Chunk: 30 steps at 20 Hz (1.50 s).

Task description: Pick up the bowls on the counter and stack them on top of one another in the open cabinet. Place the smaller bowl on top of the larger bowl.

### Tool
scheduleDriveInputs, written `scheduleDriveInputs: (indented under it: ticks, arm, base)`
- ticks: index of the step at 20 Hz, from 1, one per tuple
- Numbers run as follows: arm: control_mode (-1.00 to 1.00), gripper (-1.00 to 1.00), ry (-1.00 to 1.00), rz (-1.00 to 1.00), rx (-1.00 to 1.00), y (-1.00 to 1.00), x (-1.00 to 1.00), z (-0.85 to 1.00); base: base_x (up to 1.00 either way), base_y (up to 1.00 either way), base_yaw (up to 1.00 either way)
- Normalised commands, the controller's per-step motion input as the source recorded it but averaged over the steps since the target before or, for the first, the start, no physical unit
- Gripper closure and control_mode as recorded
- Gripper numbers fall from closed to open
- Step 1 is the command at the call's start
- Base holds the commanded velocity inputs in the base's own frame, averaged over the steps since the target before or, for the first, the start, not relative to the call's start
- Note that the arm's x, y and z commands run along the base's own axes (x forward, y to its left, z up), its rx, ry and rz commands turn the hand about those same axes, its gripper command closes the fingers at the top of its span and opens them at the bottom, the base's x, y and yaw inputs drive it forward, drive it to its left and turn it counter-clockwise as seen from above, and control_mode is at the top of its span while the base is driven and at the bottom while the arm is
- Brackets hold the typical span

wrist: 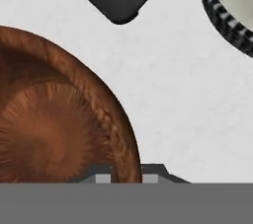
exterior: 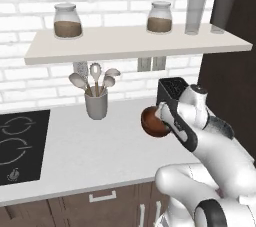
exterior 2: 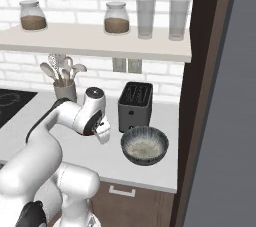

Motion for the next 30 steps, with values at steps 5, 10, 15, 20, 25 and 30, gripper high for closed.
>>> scheduleDriveInputs:
  ticks: [5, 10, 15, 20, 25, 30]
  arm:
    - [-1.0, 1.0, 0.01, -0.67, 0.14, -0.86, 0.0, 0.46]
    - [-1.0, 1.0, 0.21, -0.68, 0.12, -0.99, 0.0, 0.08]
    - [-1.0, 1.0, 0.36, -0.66, 0.13, -1.0, 0.06, 0.0]
    - [-1.0, 1.0, 0.16, -0.28, 0.08, -0.66, 0.07, -0.03]
    - [-1.0, 1.0, 0.07, 0.0, 0.0, -0.07, 0.01, -0.25]
    - [-1.0, -1.0, 0.01, 0.0, 0.0, 0.0, 0.01, -0.32]
  base:
    - [0.0, 0.0, 0.0]
    - [0.0, 0.0, 0.0]
    - [0.0, 0.0, 0.0]
    - [0.0, 0.0, 0.0]
    - [0.0, 0.0, 0.0]
    - [0.0, 0.0, 0.0]
